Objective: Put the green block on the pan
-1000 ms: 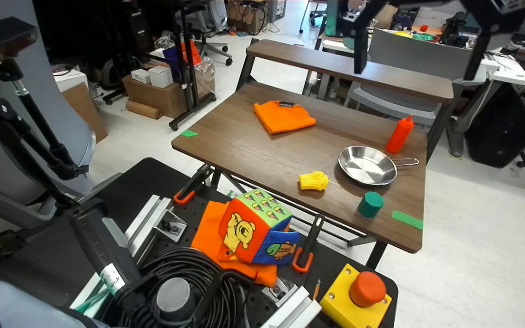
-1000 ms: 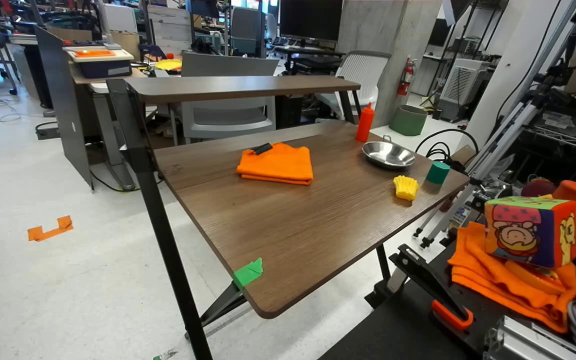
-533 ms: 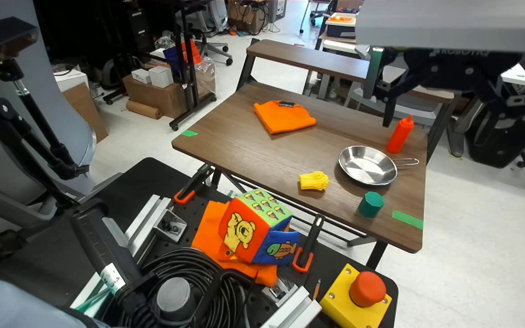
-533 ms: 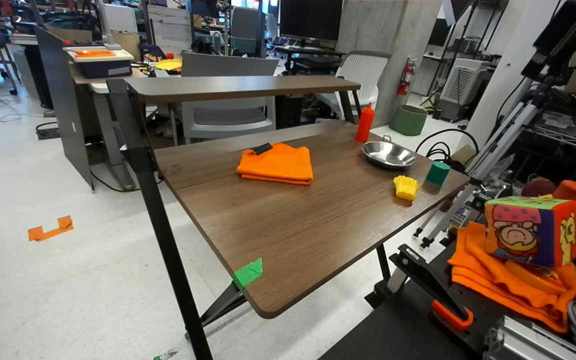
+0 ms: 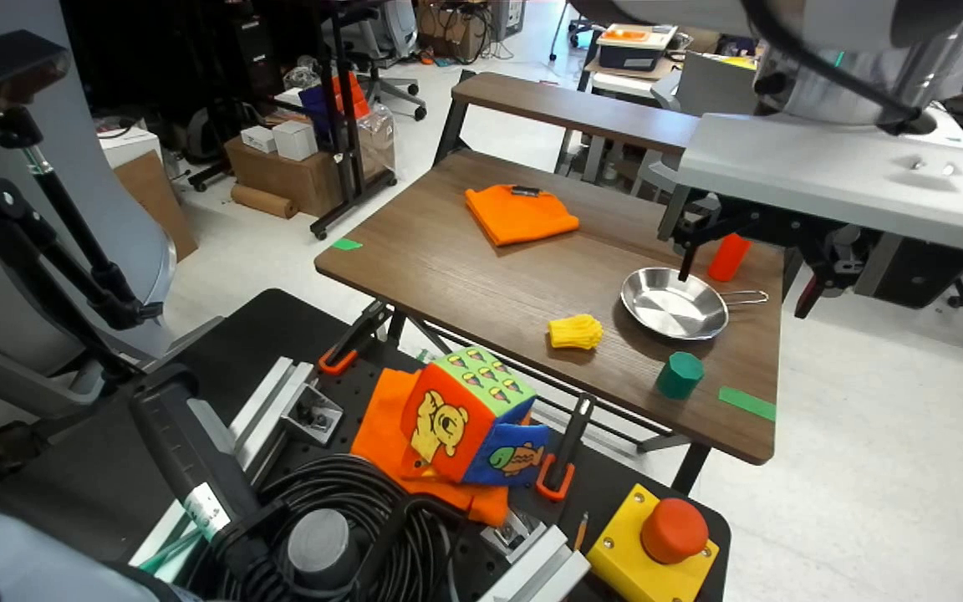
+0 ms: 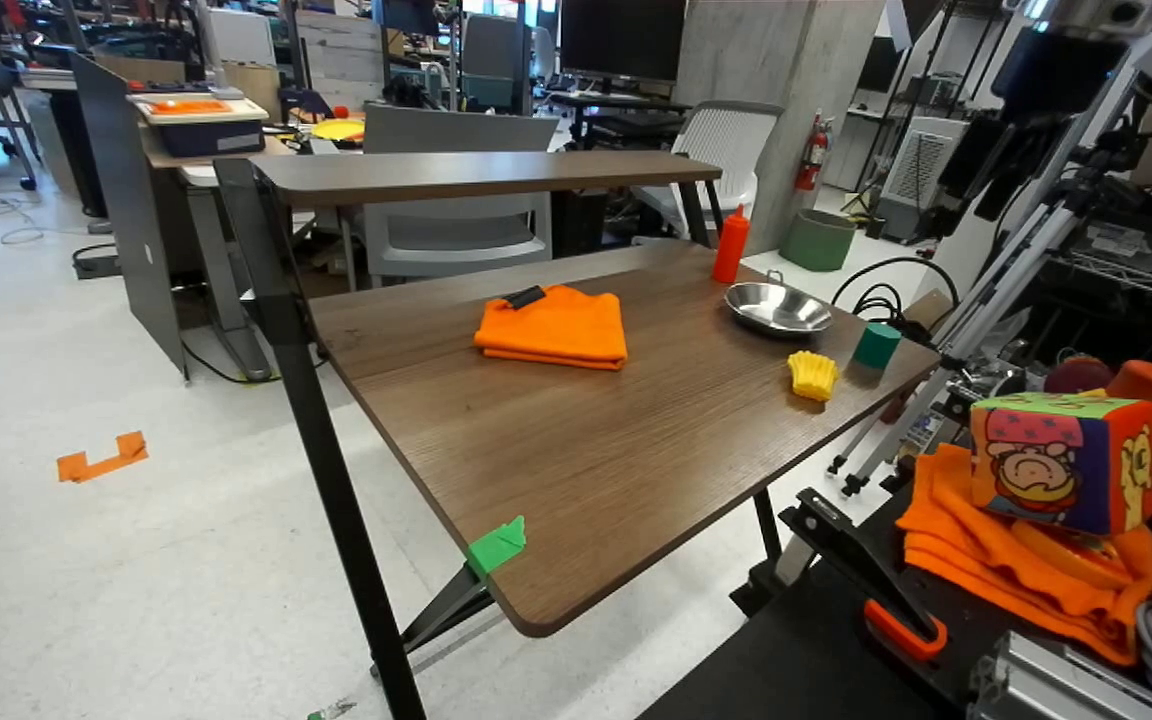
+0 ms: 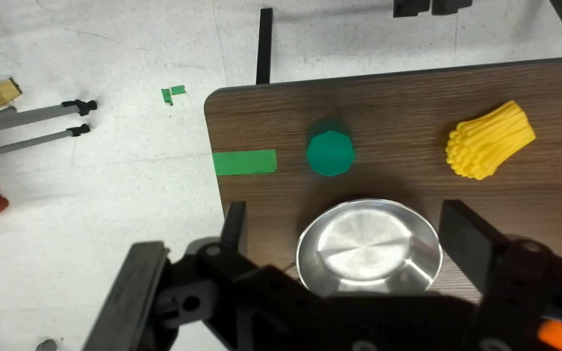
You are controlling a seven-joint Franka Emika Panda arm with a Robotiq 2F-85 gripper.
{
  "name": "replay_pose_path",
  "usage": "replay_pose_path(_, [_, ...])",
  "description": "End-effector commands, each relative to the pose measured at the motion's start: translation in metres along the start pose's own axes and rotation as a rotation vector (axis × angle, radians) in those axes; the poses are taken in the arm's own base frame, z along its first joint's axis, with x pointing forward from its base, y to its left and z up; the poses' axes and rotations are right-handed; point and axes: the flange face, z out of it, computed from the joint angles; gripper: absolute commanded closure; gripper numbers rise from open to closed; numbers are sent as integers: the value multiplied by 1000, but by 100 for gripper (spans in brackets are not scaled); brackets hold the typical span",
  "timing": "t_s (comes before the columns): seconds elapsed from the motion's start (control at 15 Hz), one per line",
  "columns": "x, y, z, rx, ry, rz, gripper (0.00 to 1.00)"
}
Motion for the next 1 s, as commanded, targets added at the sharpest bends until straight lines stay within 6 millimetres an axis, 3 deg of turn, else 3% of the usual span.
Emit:
replay_pose_path(0.0, [37,4,30,43,-30,-47,0])
replay_pose_path(0.33, [62,-8,69,88,-104,-109,0])
replay_pose_path(0.67, [65,-25,103,104,-221,-144,0])
replay_pose_path(0.93, [64,-24,120,91,-271,-119,0])
